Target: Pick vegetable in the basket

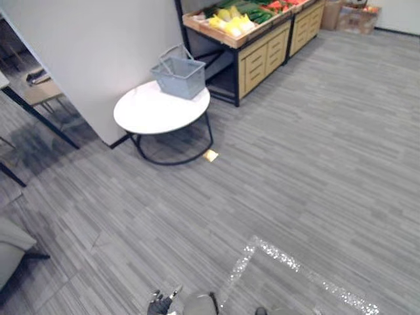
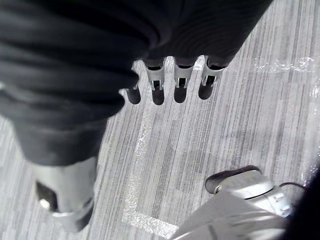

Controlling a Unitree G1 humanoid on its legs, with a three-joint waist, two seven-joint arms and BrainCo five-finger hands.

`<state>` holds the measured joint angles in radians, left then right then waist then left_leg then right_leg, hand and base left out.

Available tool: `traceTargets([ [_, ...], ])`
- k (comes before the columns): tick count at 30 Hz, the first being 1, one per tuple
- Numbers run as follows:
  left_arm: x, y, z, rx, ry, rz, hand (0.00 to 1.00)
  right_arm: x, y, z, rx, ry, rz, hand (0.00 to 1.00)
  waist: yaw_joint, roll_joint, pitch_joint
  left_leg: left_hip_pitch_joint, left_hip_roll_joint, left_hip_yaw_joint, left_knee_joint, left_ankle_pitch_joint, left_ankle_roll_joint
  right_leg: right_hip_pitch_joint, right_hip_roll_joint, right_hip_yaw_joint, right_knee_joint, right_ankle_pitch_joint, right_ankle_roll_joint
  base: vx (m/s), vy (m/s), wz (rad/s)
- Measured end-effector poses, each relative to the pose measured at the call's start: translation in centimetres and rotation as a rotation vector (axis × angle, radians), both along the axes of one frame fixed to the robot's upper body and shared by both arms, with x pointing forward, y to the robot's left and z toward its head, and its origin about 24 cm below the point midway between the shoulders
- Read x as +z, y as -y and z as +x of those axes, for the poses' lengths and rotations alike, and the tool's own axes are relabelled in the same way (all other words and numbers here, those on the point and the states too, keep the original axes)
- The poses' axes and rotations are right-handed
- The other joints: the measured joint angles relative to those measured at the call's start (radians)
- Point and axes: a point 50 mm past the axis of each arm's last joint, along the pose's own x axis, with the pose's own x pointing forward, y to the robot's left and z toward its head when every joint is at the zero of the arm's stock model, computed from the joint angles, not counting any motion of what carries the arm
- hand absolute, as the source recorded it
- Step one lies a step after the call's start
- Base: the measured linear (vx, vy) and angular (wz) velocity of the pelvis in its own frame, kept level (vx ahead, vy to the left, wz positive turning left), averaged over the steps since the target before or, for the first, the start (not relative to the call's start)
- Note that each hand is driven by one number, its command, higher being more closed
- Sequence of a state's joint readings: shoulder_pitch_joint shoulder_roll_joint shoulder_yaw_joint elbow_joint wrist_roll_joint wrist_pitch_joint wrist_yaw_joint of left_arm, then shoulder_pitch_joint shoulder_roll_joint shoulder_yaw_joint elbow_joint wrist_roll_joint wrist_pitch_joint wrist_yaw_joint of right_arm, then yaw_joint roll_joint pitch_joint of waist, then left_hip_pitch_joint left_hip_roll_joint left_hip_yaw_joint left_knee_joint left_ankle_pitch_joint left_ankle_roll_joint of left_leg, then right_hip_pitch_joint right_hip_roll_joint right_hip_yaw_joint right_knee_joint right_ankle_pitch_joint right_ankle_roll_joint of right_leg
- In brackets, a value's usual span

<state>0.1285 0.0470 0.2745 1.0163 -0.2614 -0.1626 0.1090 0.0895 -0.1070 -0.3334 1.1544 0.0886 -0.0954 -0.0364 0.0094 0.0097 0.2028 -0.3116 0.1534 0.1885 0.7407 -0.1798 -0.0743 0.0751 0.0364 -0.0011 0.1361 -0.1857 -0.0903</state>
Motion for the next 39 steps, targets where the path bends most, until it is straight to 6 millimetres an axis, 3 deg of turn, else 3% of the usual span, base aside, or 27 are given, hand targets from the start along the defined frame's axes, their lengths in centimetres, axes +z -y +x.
traceTargets([
  [1,-0.1,0.0,-0.5,-0.007,-0.015,0.002,0.0,0.2,-0.1,1.1,0.026,0.024,-0.002,0.0,0.007,0.001,0.001,-0.02,-0.005,0.006,-0.129,0.01,0.002,0.021,-0.001,0.009,-0.019,-0.008,0.012,0.24,-0.024,-0.44],
  [3,-0.2,0.1,-1.1,-0.014,-0.032,0.003,0.0,0.3,-0.3,1.8,0.057,0.043,-0.006,0.0,0.013,0.005,0.002,-0.022,-0.008,0.002,-0.409,0.089,-0.013,0.068,0.003,0.014,-0.054,-0.021,0.046,0.32,-0.009,-0.15],
  [5,-0.5,0.7,-2.1,-0.027,-0.062,-0.008,0.0,0.6,0.0,2.5,0.109,0.059,-0.026,0.0,0.033,0.032,0.001,-0.036,0.009,-0.054,-0.653,0.174,-0.049,0.112,0.03,0.048,-0.077,-0.055,0.054,0.38,0.077,-0.36],
  [6,-0.8,1.3,-3.1,-0.026,-0.095,-0.023,0.0,0.9,0.3,3.3,0.141,0.074,-0.041,0.0,0.04,0.051,0.0,-0.055,0.033,-0.066,-0.671,0.178,-0.048,0.135,0.04,0.067,-0.075,-0.086,0.064,0.56,0.224,-0.64],
  [7,-1.0,1.4,-3.8,-0.023,-0.125,-0.03,0.0,1.0,0.3,3.6,0.155,0.082,-0.046,0.0,0.042,0.053,0.0,-0.057,0.035,-0.062,-0.667,0.182,-0.042,0.158,0.035,0.088,-0.062,-0.121,0.077,0.65,0.323,-0.77],
  [9,-1.0,0.9,-4.9,-0.02,-0.155,-0.02,0.0,1.0,0.0,3.6,0.177,0.087,-0.043,0.0,0.056,0.014,-0.024,-0.046,-0.003,-0.055,-0.638,0.284,-0.019,0.173,-0.028,0.126,-0.013,-0.183,0.095,0.61,0.293,-0.73],
  [10,-1.0,0.7,-5.5,-0.021,-0.173,-0.011,0.0,0.9,-0.4,3.5,0.195,0.085,-0.031,0.0,0.061,-0.001,-0.065,-0.054,-0.032,-0.028,-0.617,0.354,0.031,0.134,-0.072,0.153,0.054,-0.194,0.113,0.52,0.202,-0.52],
  [11,-0.9,0.1,-5.3,-0.027,-0.169,0.004,0.0,0.8,-0.9,3.7,0.211,0.09,-0.016,0.0,0.06,-0.022,-0.077,-0.063,-0.053,-0.011,-0.605,0.335,0.05,0.105,-0.093,0.159,0.098,-0.191,0.117,0.67,0.235,-0.41],
  [12,-0.7,-0.5,-4.2,-0.049,-0.147,0.028,0.0,0.8,-1.6,4.0,0.229,0.1,0.005,0.0,0.059,-0.043,-0.084,-0.058,-0.081,0.015,-0.592,0.314,0.077,0.049,-0.123,0.168,0.197,-0.158,0.16,0.65,0.253,-0.01],
  [14,-0.4,-0.7,-2.7,-0.053,-0.105,0.037,0.0,0.6,-1.8,3.5,0.237,0.085,0.021,0.0,0.051,-0.052,-0.081,-0.001,-0.115,0.023,-0.585,0.259,0.093,0.012,-0.139,0.169,0.356,-0.042,0.162,0.74,0.296,0.02],
  [15,-0.2,-0.9,-2.3,-0.061,-0.088,0.048,0.0,0.5,-1.9,3.2,0.242,0.077,0.021,0.0,0.049,-0.055,-0.08,0.069,-0.128,0.028,-0.585,0.208,0.099,-0.013,-0.138,0.156,0.484,0.08,0.186,0.68,0.288,0.01],
  [16,-0.1,-0.8,-2.0,-0.081,-0.075,0.054,0.0,0.4,-1.8,2.7,0.241,0.069,0.021,0.0,0.041,-0.05,-0.079,0.143,-0.136,0.019,-0.595,0.164,0.109,-0.041,-0.141,0.135,0.61,0.247,0.258,0.55,0.228,0.06],
  [17,0.0,-0.6,-1.7,-0.103,-0.065,0.058,0.0,0.4,-1.8,2.5,0.241,0.065,0.023,0.0,0.033,-0.049,-0.078,0.172,-0.142,0.015,-0.601,0.146,0.116,-0.068,-0.145,0.128,0.687,0.255,0.277,0.51,0.187,0.17],
  [18,0.3,-0.7,-0.9,-0.136,-0.042,0.07,0.0,0.4,-1.8,2.5,0.242,0.064,0.023,0.0,0.029,-0.053,-0.079,0.217,-0.15,0.007,-0.602,0.112,0.12,-0.138,-0.155,0.107,0.832,0.22,0.253,0.48,0.123,0.19],
  [19,0.5,-0.6,-0.1,-0.172,-0.028,0.079,0.0,0.4,-1.6,2.3,0.242,0.06,0.016,0.0,0.019,-0.057,-0.066,0.287,-0.157,-0.012,-0.62,0.082,0.124,-0.193,-0.169,0.057,0.91,0.147,0.223,0.47,0.093,0.19],
  [21,0.5,-0.3,0.5,-0.199,-0.018,0.078,0.0,0.2,-1.4,1.3,0.255,0.032,0.005,0.0,0.012,-0.043,-0.056,0.36,-0.156,-0.036,-0.645,0.043,0.13,-0.254,-0.188,-0.016,0.929,0.053,0.156,0.42,-0.007,0.27],
  [22,0.6,-0.1,1.1,-0.21,-0.006,0.078,0.0,0.0,-1.4,0.3,0.25,0.006,0.009,0.0,0.002,-0.037,-0.053,0.41,-0.145,-0.054,-0.65,0.01,0.124,-0.298,-0.197,-0.071,0.888,-0.005,0.146,0.4,-0.076,0.45],
  [24,0.7,0.1,1.8,-0.21,0.012,0.076,0.0,0.0,-1.1,-0.5,0.223,-0.007,0.007,0.0,-0.027,-0.028,-0.049,0.465,-0.113,-0.094,-0.648,-0.042,0.101,-0.369,-0.19,-0.122,0.687,-0.035,0.141,0.4,-0.157,0.59],
  [27,0.8,0.7,2.6,-0.171,0.033,0.062,0.0,-0.1,-0.9,-1.0,0.206,-0.028,-0.009,0.0,-0.033,-0.022,-0.045,0.515,-0.054,-0.13,-0.652,-0.1,0.048,-0.414,-0.171,-0.118,0.257,0.038,0.171,0.51,-0.27,0.46],
  [28,0.8,0.8,2.5,-0.141,0.035,0.055,0.0,-0.1,-0.8,-1.0,0.21,-0.032,-0.021,0.0,-0.031,-0.021,-0.043,0.542,-0.029,-0.139,-0.652,-0.129,0.019,-0.416,-0.167,-0.103,0.104,0.146,0.18,0.77,-0.415,0.36],
  [29,0.6,1.0,2.3,-0.114,0.031,0.044,0.0,-0.1,-0.7,-1.2,0.211,-0.039,-0.031,0.0,-0.032,-0.013,-0.041,0.575,-0.003,-0.143,-0.658,-0.145,0.012,-0.396,-0.144,-0.112,0.093,0.275,0.176,0.65,-0.331,0.23],
  [30,0.5,1.6,2.4,-0.109,0.028,0.027,0.0,0.0,-0.7,-0.8,0.211,-0.03,-0.036,0.0,-0.024,0.007,-0.035,0.584,0.014,-0.142,-0.66,-0.136,0.013,-0.404,-0.127,-0.116,0.136,0.237,0.164,0.61,-0.3,0.18],
  [32,0.3,3.5,2.7,-0.105,0.034,-0.022,0.0,0.2,-0.5,0.0,0.179,0.001,-0.048,0.0,-0.028,0.011,-0.025,0.602,0.018,-0.172,-0.637,-0.039,-0.001,-0.434,-0.148,-0.134,0.328,0.093,0.138,0.54,-0.285,0.29],
  [35,0.2,4.1,2.7,-0.097,0.034,-0.042,0.0,0.3,-0.2,-0.2,0.154,-0.002,-0.057,0.0,-0.033,0.038,-0.04,0.602,0.055,-0.223,-0.566,0.017,-0.007,-0.387,-0.138,-0.184,0.388,0.003,0.109,0.55,-0.267,0.39],
  [36,0.1,4.1,2.5,-0.093,0.028,-0.047,0.0,0.3,-0.2,-0.3,0.151,-0.003,-0.057,0.0,-0.036,0.044,-0.042,0.561,0.07,-0.254,-0.46,0.053,-0.037,-0.34,-0.13,-0.213,0.366,-0.024,0.1,0.44,-0.224,0.57],
  [37,0.1,4.0,2.8,-0.089,0.034,-0.048,0.0,0.2,-0.1,-0.6,0.143,-0.009,-0.057,0.0,-0.04,0.044,-0.041,0.468,0.078,-0.291,-0.278,0.118,-0.094,-0.28,-0.124,-0.246,0.322,-0.038,0.098,0.52,-0.27,0.64],
  [39,0.3,3.8,3.2,-0.094,0.044,-0.041,0.0,0.2,-0.1,-0.9,0.14,-0.024,-0.052,0.0,-0.03,0.032,-0.029,0.333,0.086,-0.295,0.008,0.209,-0.146,-0.183,-0.118,-0.274,0.248,-0.045,0.09,0.41,-0.189,0.4],
])
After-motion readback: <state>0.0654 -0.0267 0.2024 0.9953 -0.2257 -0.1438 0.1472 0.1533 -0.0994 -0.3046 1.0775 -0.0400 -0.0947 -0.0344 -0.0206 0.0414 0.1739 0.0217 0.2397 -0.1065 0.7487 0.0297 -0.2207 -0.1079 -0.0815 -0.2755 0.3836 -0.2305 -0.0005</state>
